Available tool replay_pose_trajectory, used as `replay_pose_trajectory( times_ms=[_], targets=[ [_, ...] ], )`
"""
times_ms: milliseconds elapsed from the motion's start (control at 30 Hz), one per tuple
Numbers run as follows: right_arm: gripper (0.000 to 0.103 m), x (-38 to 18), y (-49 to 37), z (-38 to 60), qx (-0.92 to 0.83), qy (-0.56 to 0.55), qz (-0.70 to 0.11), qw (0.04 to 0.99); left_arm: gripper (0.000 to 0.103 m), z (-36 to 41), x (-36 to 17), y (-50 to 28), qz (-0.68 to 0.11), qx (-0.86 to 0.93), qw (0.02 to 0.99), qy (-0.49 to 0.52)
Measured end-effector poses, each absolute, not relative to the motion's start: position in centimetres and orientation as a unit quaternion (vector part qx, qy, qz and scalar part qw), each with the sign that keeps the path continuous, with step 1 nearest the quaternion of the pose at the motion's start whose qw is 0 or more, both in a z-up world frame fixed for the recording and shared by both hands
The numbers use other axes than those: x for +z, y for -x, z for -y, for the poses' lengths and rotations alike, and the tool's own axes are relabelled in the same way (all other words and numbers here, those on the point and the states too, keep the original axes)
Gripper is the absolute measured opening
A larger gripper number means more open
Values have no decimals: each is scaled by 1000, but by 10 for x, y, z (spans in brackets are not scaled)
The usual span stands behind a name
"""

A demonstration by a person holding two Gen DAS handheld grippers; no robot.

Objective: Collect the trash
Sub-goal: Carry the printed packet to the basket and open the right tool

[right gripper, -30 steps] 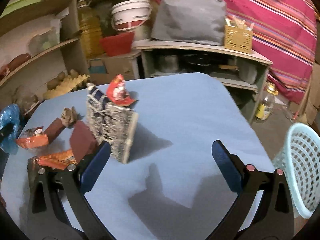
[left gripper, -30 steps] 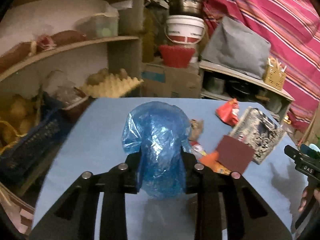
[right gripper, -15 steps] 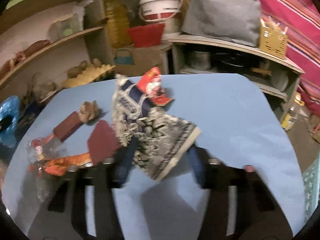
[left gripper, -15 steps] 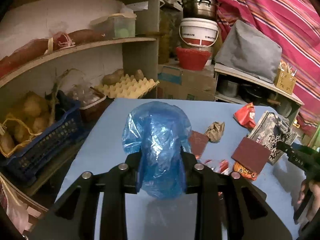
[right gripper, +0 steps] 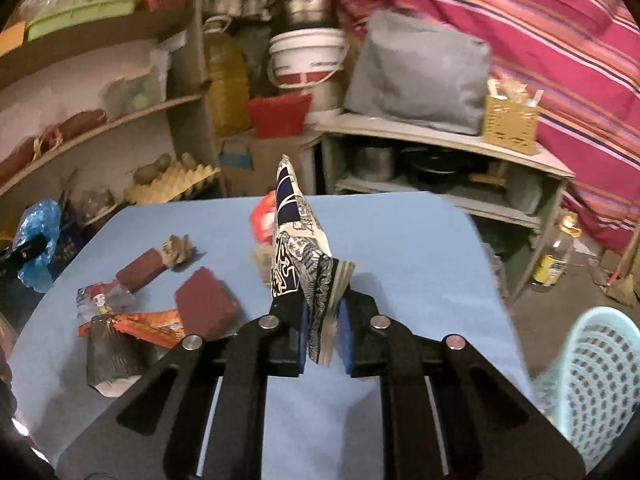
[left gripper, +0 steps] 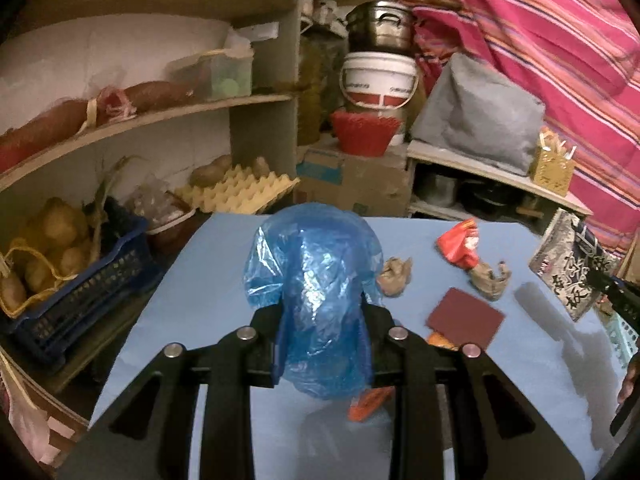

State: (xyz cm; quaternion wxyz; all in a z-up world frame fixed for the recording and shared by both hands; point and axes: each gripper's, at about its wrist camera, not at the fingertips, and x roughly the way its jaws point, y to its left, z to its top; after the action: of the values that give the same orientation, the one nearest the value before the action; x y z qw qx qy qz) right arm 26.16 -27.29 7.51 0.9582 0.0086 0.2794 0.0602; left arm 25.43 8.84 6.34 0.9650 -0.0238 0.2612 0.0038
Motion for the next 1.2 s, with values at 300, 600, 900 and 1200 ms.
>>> replay_pose_trajectory(
  times_ms=[300, 600, 900, 1200],
  targets=[
    [14, 93, -206, 388, -22, -51, -265, 963, 28, -24, 77, -248, -244, -52, 968, 21],
    [14, 83, -156, 485, -121, -43, -281, 951, 28, 56, 69, -248, -253, -108, 961, 9],
    [14, 60, -141, 542, -148, -72, -317, 934, 28, 146, 58, -240, -275, -180, 944, -16],
    [14, 54, -139, 560, -147, -90, -327, 929, 28, 204, 52, -238, -287, -213, 934, -15]
  ],
)
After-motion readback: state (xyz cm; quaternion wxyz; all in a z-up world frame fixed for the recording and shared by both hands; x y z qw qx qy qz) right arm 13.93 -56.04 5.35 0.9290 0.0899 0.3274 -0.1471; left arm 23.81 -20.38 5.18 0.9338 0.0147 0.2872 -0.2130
